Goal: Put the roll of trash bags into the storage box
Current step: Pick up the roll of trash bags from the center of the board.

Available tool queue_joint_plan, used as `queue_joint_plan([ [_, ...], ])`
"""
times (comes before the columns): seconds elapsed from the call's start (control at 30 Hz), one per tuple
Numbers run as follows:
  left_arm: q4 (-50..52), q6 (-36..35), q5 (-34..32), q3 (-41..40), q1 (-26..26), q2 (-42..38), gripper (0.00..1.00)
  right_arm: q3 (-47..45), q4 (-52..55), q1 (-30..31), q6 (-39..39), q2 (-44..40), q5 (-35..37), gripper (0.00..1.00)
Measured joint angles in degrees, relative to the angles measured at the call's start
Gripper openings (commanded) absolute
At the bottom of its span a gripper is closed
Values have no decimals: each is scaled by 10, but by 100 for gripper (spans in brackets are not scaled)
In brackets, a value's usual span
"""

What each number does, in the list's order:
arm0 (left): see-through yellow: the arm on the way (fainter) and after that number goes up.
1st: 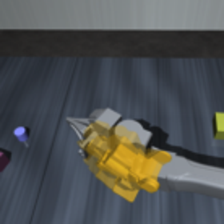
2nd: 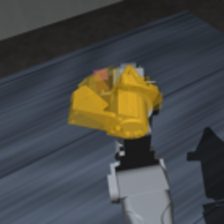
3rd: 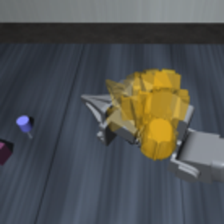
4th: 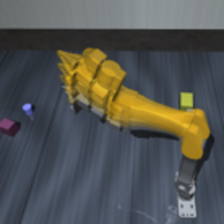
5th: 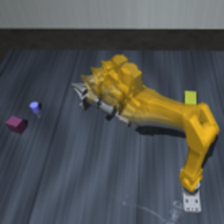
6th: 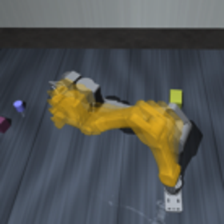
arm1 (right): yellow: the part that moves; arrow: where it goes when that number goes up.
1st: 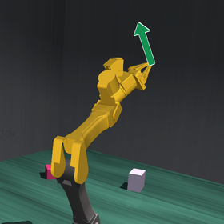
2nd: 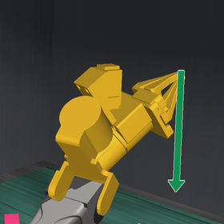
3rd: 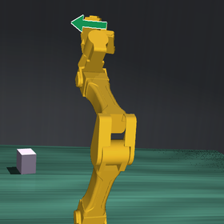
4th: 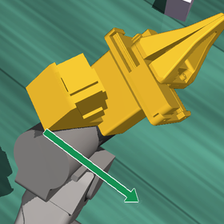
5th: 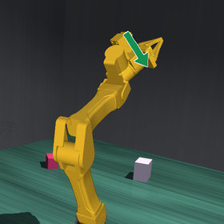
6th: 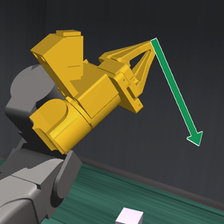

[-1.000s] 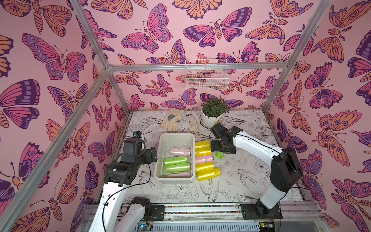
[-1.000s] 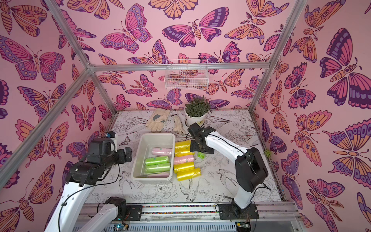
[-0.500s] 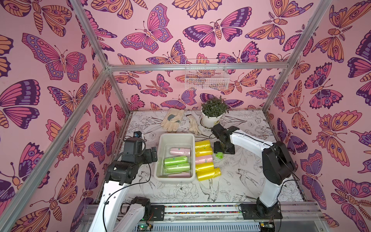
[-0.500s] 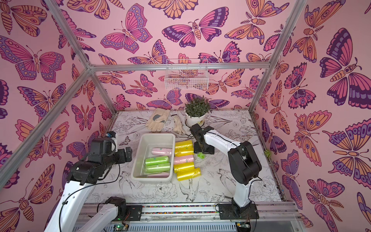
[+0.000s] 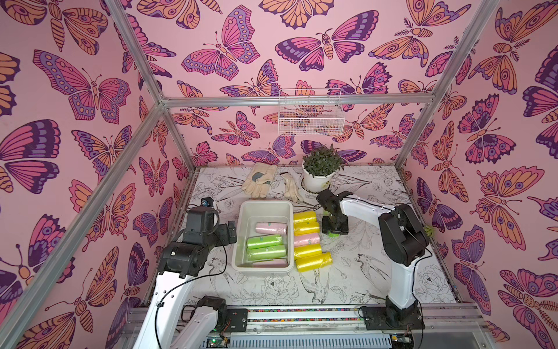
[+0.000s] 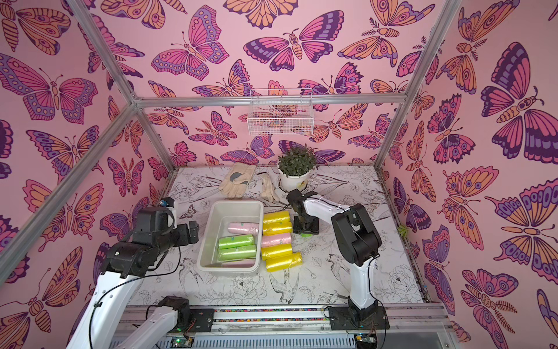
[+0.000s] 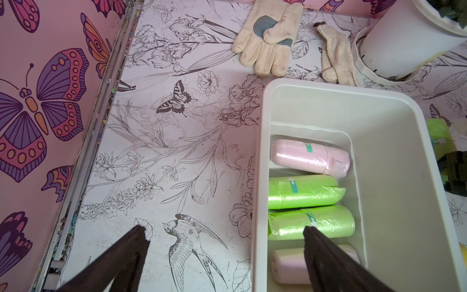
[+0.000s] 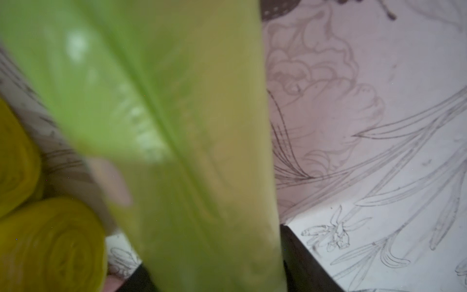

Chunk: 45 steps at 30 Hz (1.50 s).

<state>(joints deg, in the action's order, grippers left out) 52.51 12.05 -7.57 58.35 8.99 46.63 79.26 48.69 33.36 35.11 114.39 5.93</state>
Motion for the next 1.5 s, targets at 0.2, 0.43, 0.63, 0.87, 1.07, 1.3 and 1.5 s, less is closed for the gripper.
queue_joint_plan([
  [0.2, 0, 0, 0, 0, 0, 2, 100, -2, -13, 0, -22, -3, -5, 26],
  [0.43, -1, 0, 0, 0, -1, 7, 100, -40, -44, 0, -52, -32, -7, 13],
  [0.63, -1, 0, 0, -1, -3, 6, 100, -83, -45, 0, -72, -94, -5, 6],
  [0.87, -1, 0, 0, -1, -3, 6, 100, -100, -52, 7, -115, -212, 5, 3],
  [1.07, -1, 0, 0, -1, -3, 6, 100, -122, -70, 34, -169, -326, 2, 0],
  [1.3, -1, 0, 0, -1, -3, 6, 100, -165, -116, 71, -223, -436, -46, 0],
  [1.5, -1, 0, 0, -1, -3, 2, 100, -170, -131, 105, -256, -465, -82, 0],
])
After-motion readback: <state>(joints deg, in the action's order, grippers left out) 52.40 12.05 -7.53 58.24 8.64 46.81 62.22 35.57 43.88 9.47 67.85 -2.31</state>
